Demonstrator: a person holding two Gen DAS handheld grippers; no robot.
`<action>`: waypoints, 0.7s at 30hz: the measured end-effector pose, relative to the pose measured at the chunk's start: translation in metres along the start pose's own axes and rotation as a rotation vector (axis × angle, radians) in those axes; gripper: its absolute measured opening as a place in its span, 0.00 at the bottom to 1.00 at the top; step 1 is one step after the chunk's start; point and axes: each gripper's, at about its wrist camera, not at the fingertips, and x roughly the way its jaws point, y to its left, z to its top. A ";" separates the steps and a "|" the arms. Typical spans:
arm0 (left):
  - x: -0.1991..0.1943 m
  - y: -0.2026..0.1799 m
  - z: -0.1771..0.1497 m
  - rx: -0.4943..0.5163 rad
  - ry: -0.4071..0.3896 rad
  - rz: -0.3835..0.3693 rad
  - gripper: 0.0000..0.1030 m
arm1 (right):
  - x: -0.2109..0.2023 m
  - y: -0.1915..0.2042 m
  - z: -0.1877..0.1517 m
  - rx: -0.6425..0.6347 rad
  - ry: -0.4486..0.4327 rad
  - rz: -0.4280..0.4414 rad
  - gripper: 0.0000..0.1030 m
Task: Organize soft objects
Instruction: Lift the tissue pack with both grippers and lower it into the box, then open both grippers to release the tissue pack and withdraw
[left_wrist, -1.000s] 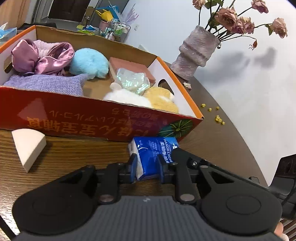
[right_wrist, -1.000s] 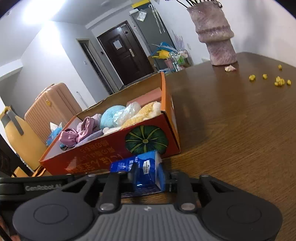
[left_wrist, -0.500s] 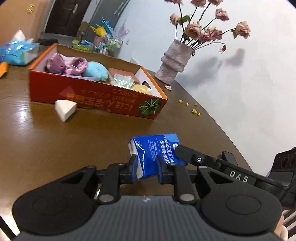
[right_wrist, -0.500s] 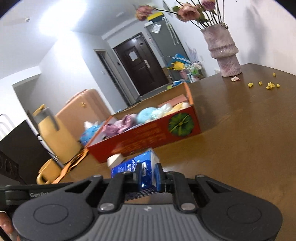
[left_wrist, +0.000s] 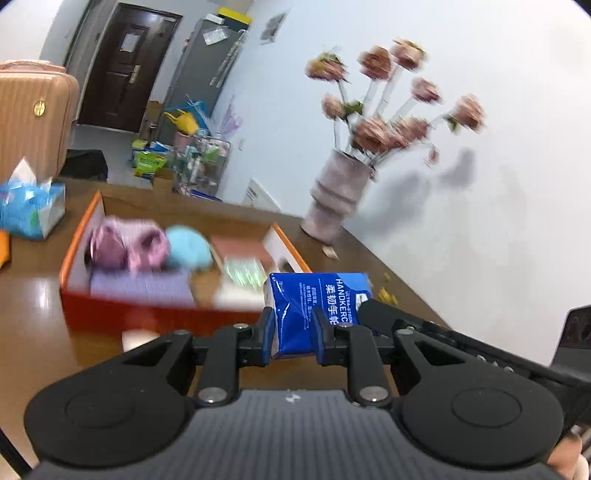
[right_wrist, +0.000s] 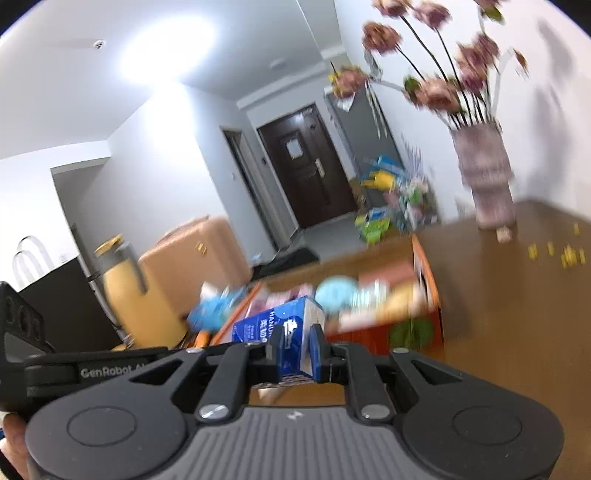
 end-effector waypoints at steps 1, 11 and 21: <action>0.011 0.007 0.015 -0.002 0.001 0.001 0.20 | 0.015 0.000 0.014 -0.011 -0.001 0.010 0.13; 0.157 0.099 0.081 -0.031 0.199 0.141 0.20 | 0.211 -0.029 0.071 0.022 0.198 -0.083 0.13; 0.224 0.121 0.071 0.013 0.421 0.218 0.20 | 0.290 -0.047 0.033 0.033 0.434 -0.212 0.13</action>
